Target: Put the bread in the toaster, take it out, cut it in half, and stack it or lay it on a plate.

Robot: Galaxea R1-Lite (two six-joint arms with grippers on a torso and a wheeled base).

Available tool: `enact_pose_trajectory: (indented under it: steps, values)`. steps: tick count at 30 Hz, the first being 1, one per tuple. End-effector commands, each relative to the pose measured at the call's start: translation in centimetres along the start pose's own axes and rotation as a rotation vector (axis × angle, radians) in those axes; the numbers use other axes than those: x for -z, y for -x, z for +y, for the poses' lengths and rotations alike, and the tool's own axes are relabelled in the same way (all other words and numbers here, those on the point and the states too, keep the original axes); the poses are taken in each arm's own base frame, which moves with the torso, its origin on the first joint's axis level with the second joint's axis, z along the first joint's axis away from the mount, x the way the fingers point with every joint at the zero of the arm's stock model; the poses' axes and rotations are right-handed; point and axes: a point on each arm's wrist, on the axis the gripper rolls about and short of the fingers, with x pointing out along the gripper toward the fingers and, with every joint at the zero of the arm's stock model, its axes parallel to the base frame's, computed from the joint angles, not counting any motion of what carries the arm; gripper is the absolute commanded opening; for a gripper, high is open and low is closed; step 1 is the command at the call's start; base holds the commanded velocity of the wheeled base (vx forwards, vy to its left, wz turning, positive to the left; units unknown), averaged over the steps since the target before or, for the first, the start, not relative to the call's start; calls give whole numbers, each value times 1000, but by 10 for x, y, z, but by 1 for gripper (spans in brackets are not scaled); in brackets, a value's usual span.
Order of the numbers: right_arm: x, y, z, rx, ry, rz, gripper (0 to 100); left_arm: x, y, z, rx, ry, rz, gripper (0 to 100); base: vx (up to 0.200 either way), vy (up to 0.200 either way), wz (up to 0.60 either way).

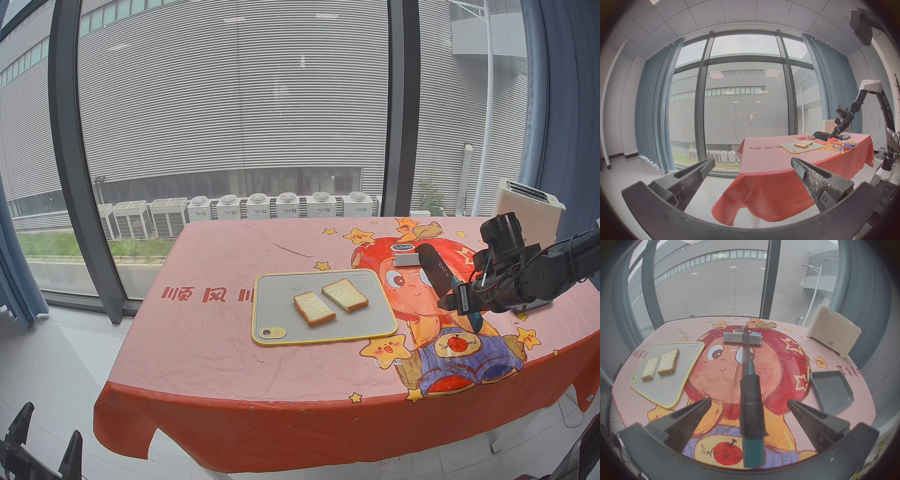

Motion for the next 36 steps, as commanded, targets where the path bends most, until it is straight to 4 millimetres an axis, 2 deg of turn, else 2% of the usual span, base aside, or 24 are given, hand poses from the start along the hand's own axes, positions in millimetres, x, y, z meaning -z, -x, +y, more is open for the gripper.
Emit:
enact_pose_trajectory:
  steps: [1, 3, 12, 23, 36]
  values:
    - [3, 23, -5, 2, -12, -33, 100, 5, 0, 0, 1, 1, 0, 100, 0, 0, 0]
    - [5, 27, -5, 2, -12, -35, 100, 5, 0, 0, 0, 1, 0, 100, 0, 0, 0]
    - [30, 76, -9, -22, -4, -82, 100, 5, 0, 0, 1, 1, 0, 100, 0, 0, 0]
    - [89, 140, -23, -74, -12, -157, 100, 5, 0, 0, 0, 1, 0, 100, 0, 0, 0]
    - [127, 170, -16, -229, 4, -212, 100, 5, 0, 0, 0, -1, 0, 100, 0, 0, 0]
